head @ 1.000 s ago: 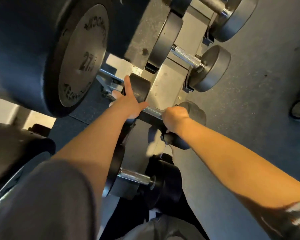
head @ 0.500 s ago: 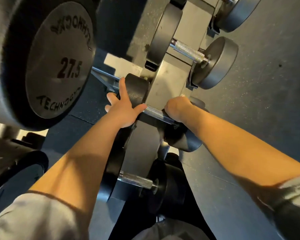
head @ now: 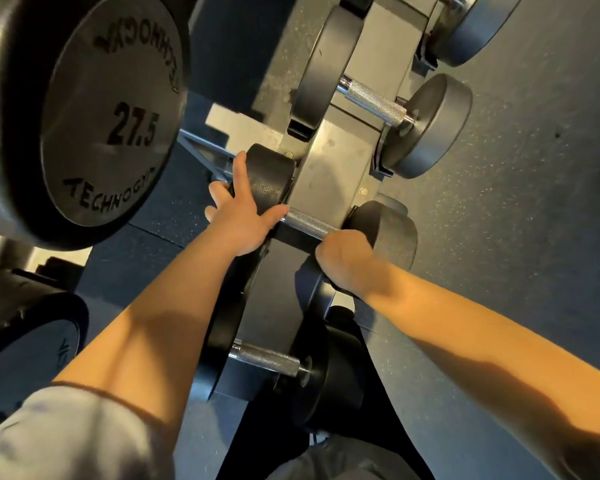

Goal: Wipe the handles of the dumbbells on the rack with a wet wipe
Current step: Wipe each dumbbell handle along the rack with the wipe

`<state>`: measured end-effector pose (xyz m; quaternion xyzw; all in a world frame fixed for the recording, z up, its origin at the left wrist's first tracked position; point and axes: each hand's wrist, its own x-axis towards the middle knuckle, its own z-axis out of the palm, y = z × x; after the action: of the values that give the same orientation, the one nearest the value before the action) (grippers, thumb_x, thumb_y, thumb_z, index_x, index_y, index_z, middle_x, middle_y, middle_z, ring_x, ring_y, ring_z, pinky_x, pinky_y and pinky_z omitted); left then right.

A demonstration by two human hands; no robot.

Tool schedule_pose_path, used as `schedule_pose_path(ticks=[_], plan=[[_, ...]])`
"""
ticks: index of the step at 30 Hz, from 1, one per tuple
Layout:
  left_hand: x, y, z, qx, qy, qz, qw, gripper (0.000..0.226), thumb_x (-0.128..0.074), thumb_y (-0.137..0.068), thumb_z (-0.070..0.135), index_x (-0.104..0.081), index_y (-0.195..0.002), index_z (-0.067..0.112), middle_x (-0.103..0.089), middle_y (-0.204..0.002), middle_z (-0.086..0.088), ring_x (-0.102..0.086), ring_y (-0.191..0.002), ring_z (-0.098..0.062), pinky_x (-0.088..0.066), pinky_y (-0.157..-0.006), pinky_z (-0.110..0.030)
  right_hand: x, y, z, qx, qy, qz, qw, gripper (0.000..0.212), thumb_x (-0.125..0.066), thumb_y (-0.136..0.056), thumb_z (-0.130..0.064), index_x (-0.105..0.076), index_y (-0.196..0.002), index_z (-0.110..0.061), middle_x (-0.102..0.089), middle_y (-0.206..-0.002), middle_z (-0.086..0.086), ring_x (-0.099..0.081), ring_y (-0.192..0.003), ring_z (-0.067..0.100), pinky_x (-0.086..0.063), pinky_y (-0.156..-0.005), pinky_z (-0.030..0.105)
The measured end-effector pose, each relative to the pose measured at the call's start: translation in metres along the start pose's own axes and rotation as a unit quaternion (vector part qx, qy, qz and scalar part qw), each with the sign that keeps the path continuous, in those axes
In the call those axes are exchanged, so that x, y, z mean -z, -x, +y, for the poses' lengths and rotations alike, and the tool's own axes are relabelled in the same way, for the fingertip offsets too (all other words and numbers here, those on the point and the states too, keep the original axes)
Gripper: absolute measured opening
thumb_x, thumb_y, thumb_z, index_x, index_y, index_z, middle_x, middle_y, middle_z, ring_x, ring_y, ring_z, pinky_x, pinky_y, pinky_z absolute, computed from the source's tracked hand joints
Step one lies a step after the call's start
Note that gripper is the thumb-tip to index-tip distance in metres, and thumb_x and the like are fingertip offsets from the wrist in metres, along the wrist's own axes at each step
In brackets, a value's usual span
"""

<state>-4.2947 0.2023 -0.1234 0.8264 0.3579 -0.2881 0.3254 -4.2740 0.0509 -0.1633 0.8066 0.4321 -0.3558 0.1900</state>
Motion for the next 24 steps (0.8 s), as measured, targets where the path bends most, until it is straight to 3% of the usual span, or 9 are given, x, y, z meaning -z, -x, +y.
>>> schedule_pose_path(ticks=[3, 11, 16, 18, 20, 22, 24], plan=[[0.0, -0.001, 0.0, 0.002, -0.004, 0.004, 1.0, 0.095, -0.06, -0.093, 0.041, 0.018, -0.147, 0.045, -0.01, -0.147, -0.012, -0.03, -0.129, -0.04, -0.032, -0.106, -0.05, -0.008, -0.005, -0.007, -0.008, 0.027, 0.025, 0.999, 0.031, -0.049, -0.094, -0.007, -0.057, -0.124, -0.013, -0.06, -0.122, 0.007, -0.058, -0.111, 0.027, -0.049, -0.079, 0.034], [-0.002, -0.002, -0.001, 0.001, -0.007, 0.01, 1.0, 0.092, -0.058, -0.093, 0.043, 0.016, -0.146, 0.047, -0.011, -0.146, -0.009, -0.034, -0.124, -0.038, -0.033, -0.104, -0.048, 0.009, -0.002, 0.031, -0.065, -0.008, 0.054, 0.996, 0.026, -0.047, -0.095, -0.014, -0.062, -0.116, -0.013, -0.061, -0.115, 0.007, -0.055, -0.109, 0.028, -0.036, -0.072, 0.033], [-0.002, -0.002, -0.001, -0.001, 0.002, 0.018, 1.0, 0.09, -0.059, -0.092, 0.043, 0.012, -0.146, 0.048, -0.014, -0.144, -0.009, -0.034, -0.123, -0.037, -0.035, -0.101, -0.047, 0.015, -0.018, 0.042, -0.073, 0.014, 0.019, 0.997, 0.024, -0.051, -0.094, -0.01, -0.063, -0.114, -0.011, -0.062, -0.117, 0.008, -0.058, -0.109, 0.029, -0.045, -0.076, 0.035], [-0.001, -0.002, -0.003, -0.008, 0.023, 0.016, 1.0, 0.089, -0.061, -0.091, 0.043, 0.009, -0.146, 0.049, -0.017, -0.14, -0.009, -0.037, -0.12, -0.036, -0.036, -0.102, -0.047, 0.011, -0.017, 0.033, -0.07, -0.032, 0.018, 0.997, 0.024, -0.052, -0.094, -0.012, -0.063, -0.116, -0.01, -0.062, -0.115, 0.008, -0.059, -0.106, 0.027, -0.045, -0.076, 0.033], [-0.005, -0.002, -0.004, -0.022, 0.038, 0.029, 0.999, 0.083, -0.058, -0.09, 0.049, 0.004, -0.146, 0.049, -0.022, -0.136, -0.009, -0.041, -0.116, -0.036, -0.036, -0.105, -0.05, 0.006, -0.009, 0.035, -0.106, -0.131, 0.083, 0.982, 0.026, -0.057, -0.092, -0.013, -0.06, -0.117, -0.007, -0.059, -0.111, 0.009, -0.059, -0.098, 0.026, -0.042, -0.071, 0.031], [-0.009, -0.001, -0.002, -0.016, 0.087, 0.074, 0.993, 0.068, -0.048, -0.092, 0.055, -0.01, -0.147, 0.045, -0.028, -0.133, -0.008, -0.046, -0.113, -0.033, -0.038, -0.104, -0.049, -0.001, -0.005, 0.036, -0.153, -0.239, 0.186, 0.941, 0.03, -0.059, -0.089, -0.01, -0.054, -0.118, -0.006, -0.051, -0.114, 0.012, -0.059, -0.093, 0.029, -0.041, -0.068, 0.031], [-0.01, -0.006, 0.001, -0.013, 0.112, 0.125, 0.986, 0.052, -0.041, -0.096, 0.055, -0.028, -0.143, 0.037, -0.039, -0.132, -0.007, -0.048, -0.112, -0.031, -0.039, -0.1, -0.044, -0.003, -0.01, 0.025, -0.158, -0.352, 0.23, 0.893, 0.028, -0.059, -0.089, -0.009, -0.053, -0.115, -0.005, -0.045, -0.117, 0.013, -0.058, -0.092, 0.033, -0.041, -0.069, 0.032]])
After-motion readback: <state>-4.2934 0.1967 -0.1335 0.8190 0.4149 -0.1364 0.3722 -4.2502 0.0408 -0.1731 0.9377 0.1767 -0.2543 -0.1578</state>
